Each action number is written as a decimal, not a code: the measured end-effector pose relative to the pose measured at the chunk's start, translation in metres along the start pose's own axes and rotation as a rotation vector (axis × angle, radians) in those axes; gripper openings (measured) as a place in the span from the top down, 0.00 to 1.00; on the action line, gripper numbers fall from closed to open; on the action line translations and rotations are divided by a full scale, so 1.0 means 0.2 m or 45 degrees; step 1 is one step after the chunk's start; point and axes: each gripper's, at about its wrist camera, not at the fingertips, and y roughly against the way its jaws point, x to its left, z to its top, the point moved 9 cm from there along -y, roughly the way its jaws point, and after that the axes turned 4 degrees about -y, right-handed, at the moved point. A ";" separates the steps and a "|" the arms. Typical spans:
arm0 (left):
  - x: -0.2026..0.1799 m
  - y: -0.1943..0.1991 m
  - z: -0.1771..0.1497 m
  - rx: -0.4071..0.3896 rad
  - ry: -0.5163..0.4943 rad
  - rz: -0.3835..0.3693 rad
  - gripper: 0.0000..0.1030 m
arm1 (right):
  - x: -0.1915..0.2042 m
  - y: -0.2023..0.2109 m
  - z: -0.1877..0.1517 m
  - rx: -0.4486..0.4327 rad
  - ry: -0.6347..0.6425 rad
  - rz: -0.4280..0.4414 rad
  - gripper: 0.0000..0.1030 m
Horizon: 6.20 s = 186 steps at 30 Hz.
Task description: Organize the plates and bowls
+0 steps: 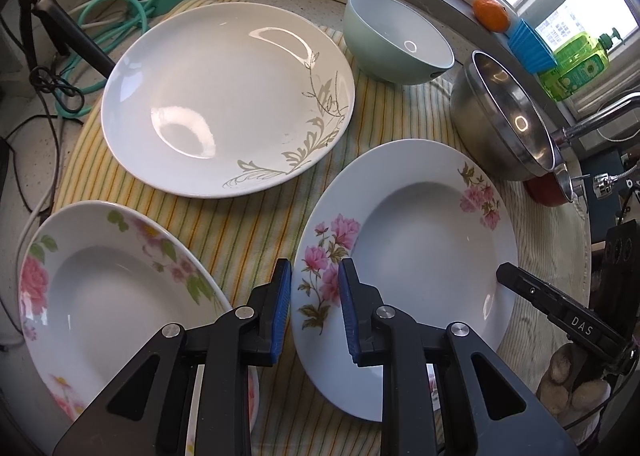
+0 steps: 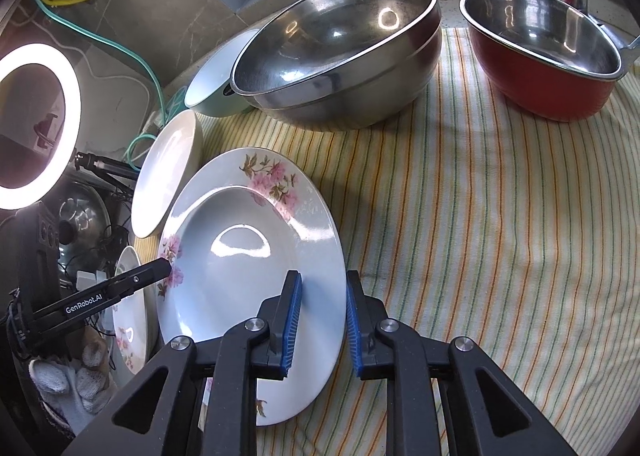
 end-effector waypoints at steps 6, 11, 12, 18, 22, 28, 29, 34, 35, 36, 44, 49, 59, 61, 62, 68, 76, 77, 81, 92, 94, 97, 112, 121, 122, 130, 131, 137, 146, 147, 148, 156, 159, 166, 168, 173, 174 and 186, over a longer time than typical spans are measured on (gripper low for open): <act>-0.02 0.02 -0.03 -0.003 -0.008 -0.006 0.79 | -0.02 0.04 -0.03 -0.005 -0.003 -0.006 0.81; -0.05 0.03 -0.06 -0.004 -0.015 -0.014 0.79 | -0.05 0.08 -0.05 -0.015 -0.009 -0.014 0.81; -0.06 0.04 -0.07 -0.004 -0.014 -0.015 0.79 | -0.05 0.08 -0.06 -0.016 -0.010 -0.015 0.81; -0.09 0.04 -0.10 0.002 -0.029 -0.023 0.79 | -0.09 0.12 -0.09 -0.024 -0.018 -0.020 0.81; -0.13 0.04 -0.12 0.005 -0.037 -0.026 0.79 | -0.11 0.14 -0.11 -0.024 -0.029 -0.022 0.81; -0.16 0.04 -0.16 0.016 -0.051 -0.029 0.79 | -0.15 0.16 -0.15 -0.026 -0.043 -0.030 0.81; -0.16 0.04 -0.16 0.017 -0.052 -0.030 0.79 | -0.15 0.16 -0.15 -0.027 -0.044 -0.031 0.81; -0.18 0.04 -0.17 0.015 -0.054 -0.034 0.79 | -0.16 0.19 -0.17 -0.033 -0.046 -0.035 0.81; -0.18 0.04 -0.18 0.015 -0.055 -0.035 0.79 | -0.17 0.19 -0.18 -0.034 -0.045 -0.036 0.81; -0.19 0.04 -0.19 0.016 -0.056 -0.035 0.79 | -0.17 0.20 -0.18 -0.034 -0.044 -0.037 0.81; -0.20 0.05 -0.23 0.026 -0.062 -0.039 0.79 | -0.17 0.20 -0.20 -0.034 -0.043 -0.049 0.81; -0.22 0.04 -0.26 0.035 -0.068 -0.044 0.79 | -0.19 0.21 -0.24 -0.033 -0.055 -0.061 0.80; -0.24 0.04 -0.31 0.054 -0.083 -0.052 0.79 | -0.23 0.22 -0.29 -0.026 -0.081 -0.068 0.80; -0.25 0.03 -0.31 0.058 -0.088 -0.051 0.79 | -0.24 0.22 -0.29 -0.026 -0.084 -0.071 0.80; -0.25 0.03 -0.32 0.059 -0.088 -0.051 0.79 | -0.24 0.22 -0.30 -0.027 -0.085 -0.072 0.80; -0.26 0.02 -0.32 0.062 -0.096 -0.046 0.79 | -0.24 0.22 -0.30 -0.030 -0.084 -0.081 0.80; -0.26 0.01 -0.33 0.065 -0.108 -0.043 0.79 | -0.23 0.22 -0.32 -0.025 -0.087 -0.089 0.80; -0.26 0.01 -0.33 0.065 -0.110 -0.041 0.79 | -0.24 0.22 -0.33 -0.024 -0.088 -0.089 0.80; -0.27 0.01 -0.33 0.064 -0.113 -0.043 0.79 | -0.24 0.23 -0.34 -0.024 -0.092 -0.091 0.80; -0.28 0.01 -0.33 0.054 -0.127 -0.030 0.79 | -0.24 0.23 -0.37 -0.024 -0.078 -0.110 0.80; -0.28 0.01 -0.33 0.052 -0.132 -0.027 0.79 | -0.24 0.23 -0.37 -0.023 -0.079 -0.110 0.80; -0.28 0.00 -0.33 0.050 -0.133 -0.028 0.79 | -0.24 0.23 -0.37 -0.021 -0.081 -0.110 0.80; -0.27 0.04 -0.32 0.023 -0.142 -0.036 0.79 | -0.22 0.27 -0.40 -0.049 -0.002 -0.196 0.79; -0.23 0.13 -0.31 -0.035 -0.123 -0.053 0.79 | -0.19 0.36 -0.36 -0.137 0.037 -0.258 0.74; -0.23 0.15 -0.31 -0.045 -0.119 -0.052 0.79 | -0.18 0.37 -0.35 -0.155 0.044 -0.261 0.74; -0.11 0.27 -0.33 -0.124 -0.053 -0.058 0.79 | -0.01 0.43 -0.29 -0.288 0.134 -0.230 0.67; -0.09 0.28 -0.33 -0.131 -0.039 -0.054 0.79 | 0.02 0.44 -0.28 -0.306 0.149 -0.221 0.63; 0.12 0.37 -0.35 -0.177 0.051 -0.009 0.79 | 0.22 0.40 -0.25 -0.306 0.218 -0.125 0.58; 0.44 0.48 -0.38 -0.254 0.189 0.090 0.79 | 0.52 0.21 -0.26 -0.199 0.323 -0.099 0.58; 0.47 0.49 -0.39 -0.261 0.200 0.098 0.79 | 0.55 0.19 -0.27 -0.183 0.328 -0.090 0.58; 0.50 0.49 -0.39 -0.265 0.209 0.110 0.79 | 0.58 0.16 -0.27 -0.167 0.335 -0.080 0.58; 0.75 0.51 -0.44 -0.272 0.328 0.157 0.79 | 0.82 -0.01 -0.30 -0.085 0.438 -0.019 0.58; 0.82 0.50 -0.46 -0.262 0.369 0.159 0.79 | 0.87 -0.09 -0.30 -0.034 0.440 0.007 0.68; 0.91 0.46 -0.46 -0.246 0.434 0.116 0.79 | 0.96 -0.25 -0.31 0.051 0.465 0.001 0.77; 0.93 0.44 -0.46 -0.234 0.459 0.104 0.79 | 0.97 -0.29 -0.30 0.068 0.462 -0.005 0.78; 0.93 0.39 -0.46 -0.202 0.476 0.078 0.79 | 0.97 -0.36 -0.28 0.114 0.437 0.000 0.78; 0.93 0.38 -0.46 -0.196 0.474 0.078 0.79 | 0.97 -0.37 -0.27 0.119 0.430 0.000 0.79; 0.93 0.33 -0.43 -0.162 0.438 0.065 0.84 | 0.99 -0.46 -0.29 0.189 0.405 0.024 0.86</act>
